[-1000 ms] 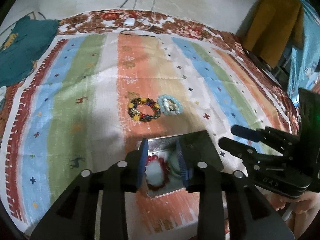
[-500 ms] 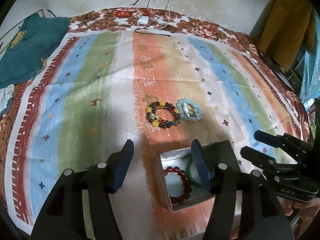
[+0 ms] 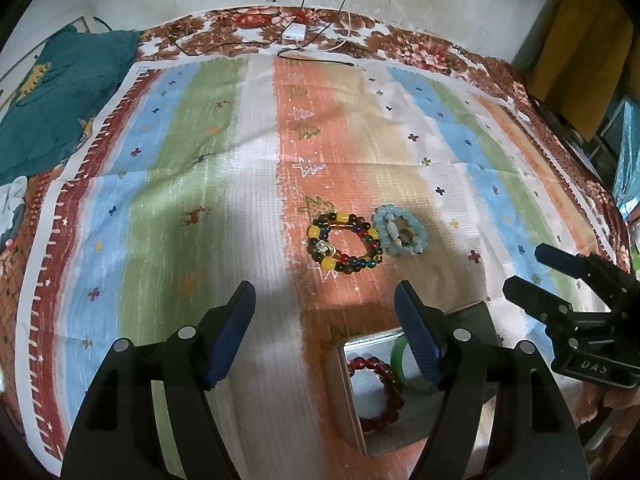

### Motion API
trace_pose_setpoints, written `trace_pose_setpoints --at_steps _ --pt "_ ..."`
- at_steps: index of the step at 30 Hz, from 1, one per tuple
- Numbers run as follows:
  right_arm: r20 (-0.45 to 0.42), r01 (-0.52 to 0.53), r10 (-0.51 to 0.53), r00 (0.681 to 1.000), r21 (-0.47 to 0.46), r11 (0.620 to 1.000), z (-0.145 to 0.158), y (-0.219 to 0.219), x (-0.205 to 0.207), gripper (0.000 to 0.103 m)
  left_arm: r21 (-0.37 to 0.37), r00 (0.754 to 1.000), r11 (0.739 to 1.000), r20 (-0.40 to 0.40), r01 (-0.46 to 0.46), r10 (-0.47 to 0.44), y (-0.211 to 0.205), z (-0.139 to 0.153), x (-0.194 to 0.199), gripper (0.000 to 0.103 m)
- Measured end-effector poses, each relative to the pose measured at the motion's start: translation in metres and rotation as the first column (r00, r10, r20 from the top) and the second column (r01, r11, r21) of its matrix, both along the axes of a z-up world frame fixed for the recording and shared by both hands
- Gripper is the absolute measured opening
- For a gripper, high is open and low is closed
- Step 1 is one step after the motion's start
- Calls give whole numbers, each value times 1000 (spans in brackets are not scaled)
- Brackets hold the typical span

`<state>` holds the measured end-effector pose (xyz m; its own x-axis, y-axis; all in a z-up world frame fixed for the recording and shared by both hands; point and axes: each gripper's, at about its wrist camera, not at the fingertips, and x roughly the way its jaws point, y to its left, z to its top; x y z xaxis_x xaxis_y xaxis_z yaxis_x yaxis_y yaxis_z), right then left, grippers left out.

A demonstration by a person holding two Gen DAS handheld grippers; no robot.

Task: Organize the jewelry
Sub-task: 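Lower both held items into the tin and open both grippers, then move both grippers to the multicolour and light blue bead bracelets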

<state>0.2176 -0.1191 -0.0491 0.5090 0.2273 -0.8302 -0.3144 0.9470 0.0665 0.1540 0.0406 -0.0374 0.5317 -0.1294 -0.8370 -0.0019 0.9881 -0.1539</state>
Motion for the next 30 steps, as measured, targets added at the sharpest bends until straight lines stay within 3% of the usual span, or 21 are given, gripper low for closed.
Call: trace_pose_setpoints --at_steps 6,30 --pt "-14 25 -25 1000 16 1000 -2 -5 13 83 5 1000 1000 -9 10 -10 -2 -3 13 72" --pt "-101 46 -48 994 -20 999 -31 -2 64 85 -14 994 1000 -110 17 -18 -1 -34 64 73"
